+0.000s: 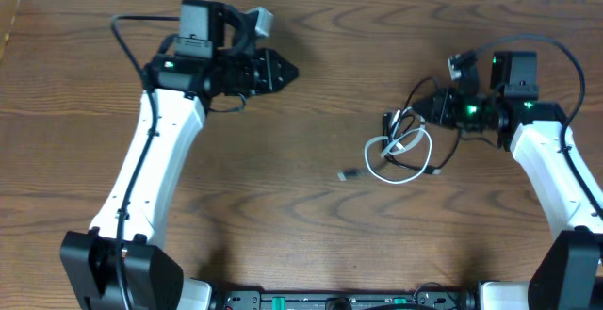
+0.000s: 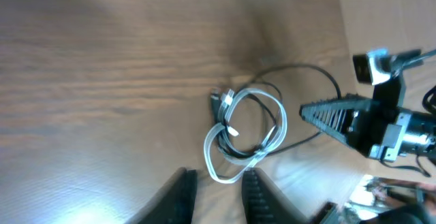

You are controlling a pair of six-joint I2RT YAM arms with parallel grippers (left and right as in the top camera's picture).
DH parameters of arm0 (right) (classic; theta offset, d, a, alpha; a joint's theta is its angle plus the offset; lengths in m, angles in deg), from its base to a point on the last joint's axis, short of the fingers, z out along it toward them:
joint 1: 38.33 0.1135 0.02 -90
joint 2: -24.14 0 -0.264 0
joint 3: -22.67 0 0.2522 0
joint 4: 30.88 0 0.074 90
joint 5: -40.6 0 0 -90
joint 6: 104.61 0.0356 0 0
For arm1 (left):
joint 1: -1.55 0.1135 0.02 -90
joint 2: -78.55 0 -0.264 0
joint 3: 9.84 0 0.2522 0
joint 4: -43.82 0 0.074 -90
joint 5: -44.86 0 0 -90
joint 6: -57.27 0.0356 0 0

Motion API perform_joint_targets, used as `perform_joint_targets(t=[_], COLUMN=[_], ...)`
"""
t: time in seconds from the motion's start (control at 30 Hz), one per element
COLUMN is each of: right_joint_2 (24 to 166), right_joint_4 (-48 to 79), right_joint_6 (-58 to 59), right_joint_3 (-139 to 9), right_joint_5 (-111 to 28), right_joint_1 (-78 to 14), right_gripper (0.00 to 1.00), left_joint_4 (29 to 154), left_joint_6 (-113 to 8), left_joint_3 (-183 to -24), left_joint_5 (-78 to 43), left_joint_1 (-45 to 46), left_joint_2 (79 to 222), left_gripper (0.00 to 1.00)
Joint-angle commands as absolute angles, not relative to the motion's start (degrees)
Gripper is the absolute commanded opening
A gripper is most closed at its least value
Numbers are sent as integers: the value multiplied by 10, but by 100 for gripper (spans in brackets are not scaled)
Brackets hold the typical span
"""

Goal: Untangle cables

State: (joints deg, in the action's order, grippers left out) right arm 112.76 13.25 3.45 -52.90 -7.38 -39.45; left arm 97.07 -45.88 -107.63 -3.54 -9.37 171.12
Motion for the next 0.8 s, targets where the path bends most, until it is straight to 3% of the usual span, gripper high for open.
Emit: perform_joint_targets(t=[0.0,0.1,0.6,0.77], right_joint_2=[1126,1126,1125,1125], right_joint_4=[120,90,9,9], right_joint_6=[168,218,296,295], right_joint_3=[-559,-559,-559,-559], right_joint_5=[-29,-31,21,36], right_joint_1=[-392,-385,-370,-384], right_gripper=[1,1,1,1], left_joint_4=[972,972,926,892], left_joint_6=[-450,-447,-424,-360], left_joint_3=[-1082,-1082,-1082,-1082], left_joint_5=[-39,-45,-74,-70], left_joint_1=[-129,-158,-252,-274], left_joint_2=[1702,1706,1817,1850], left_gripper=[52,65,67,67])
